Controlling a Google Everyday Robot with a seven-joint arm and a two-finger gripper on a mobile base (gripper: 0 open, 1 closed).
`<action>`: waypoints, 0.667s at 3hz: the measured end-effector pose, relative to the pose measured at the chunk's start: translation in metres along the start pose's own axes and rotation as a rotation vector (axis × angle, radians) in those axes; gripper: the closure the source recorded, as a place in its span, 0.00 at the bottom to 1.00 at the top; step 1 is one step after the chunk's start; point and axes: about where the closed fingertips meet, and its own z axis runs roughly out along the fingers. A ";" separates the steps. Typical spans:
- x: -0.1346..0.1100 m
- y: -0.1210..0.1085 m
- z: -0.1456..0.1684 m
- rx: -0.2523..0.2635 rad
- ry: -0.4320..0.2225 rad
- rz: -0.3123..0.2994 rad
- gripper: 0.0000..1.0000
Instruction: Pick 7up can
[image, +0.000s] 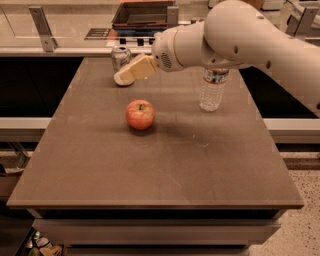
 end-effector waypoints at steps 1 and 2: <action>-0.001 0.001 0.028 0.027 -0.018 0.012 0.00; 0.002 0.001 0.049 0.094 -0.013 0.024 0.00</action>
Offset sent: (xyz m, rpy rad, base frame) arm 0.0413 0.0470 -0.0394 0.0174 -0.0408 -0.2012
